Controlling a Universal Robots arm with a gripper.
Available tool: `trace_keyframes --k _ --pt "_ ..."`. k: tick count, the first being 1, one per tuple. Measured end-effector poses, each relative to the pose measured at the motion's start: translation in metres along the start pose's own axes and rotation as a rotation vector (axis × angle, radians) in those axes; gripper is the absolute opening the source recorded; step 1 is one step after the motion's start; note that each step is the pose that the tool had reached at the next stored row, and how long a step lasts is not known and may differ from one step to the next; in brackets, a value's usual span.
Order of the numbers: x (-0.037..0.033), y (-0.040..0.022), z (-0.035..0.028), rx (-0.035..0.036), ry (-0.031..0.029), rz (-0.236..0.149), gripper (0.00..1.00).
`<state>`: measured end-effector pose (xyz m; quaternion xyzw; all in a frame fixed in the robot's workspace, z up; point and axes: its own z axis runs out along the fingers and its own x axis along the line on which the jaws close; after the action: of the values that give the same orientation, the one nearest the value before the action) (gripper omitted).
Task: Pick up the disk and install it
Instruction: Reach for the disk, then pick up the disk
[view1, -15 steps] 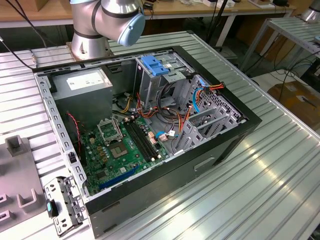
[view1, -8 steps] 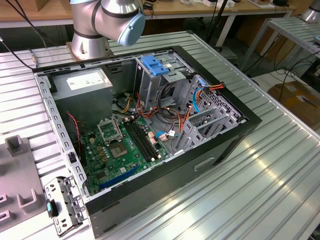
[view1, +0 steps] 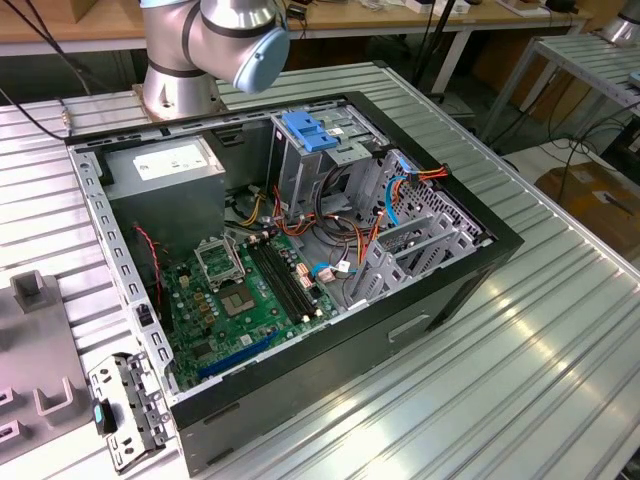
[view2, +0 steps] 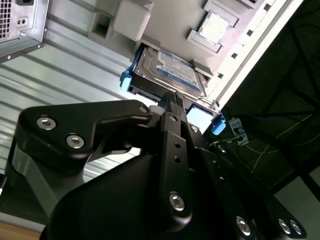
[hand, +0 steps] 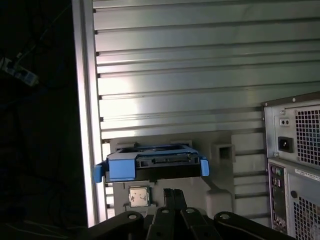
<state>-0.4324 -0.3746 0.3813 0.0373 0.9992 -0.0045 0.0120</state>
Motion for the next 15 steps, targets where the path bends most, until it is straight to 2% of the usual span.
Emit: trace_keyframes --k 2,4,9,11,15 --pt "0.0059 0.0018 0.0001 0.0000 0.0000 0.000 0.11" --pt "0.0177 0.0028 0.0002 0.0000 0.0000 0.000 0.11" --pt "0.0362 0.0023 0.0004 0.0000 0.0001 0.000 0.11" --pt "0.0388 0.0021 0.0003 0.0001 0.0002 0.000 0.11" --pt "0.0395 0.0021 0.0003 0.0000 0.0001 0.000 0.11"
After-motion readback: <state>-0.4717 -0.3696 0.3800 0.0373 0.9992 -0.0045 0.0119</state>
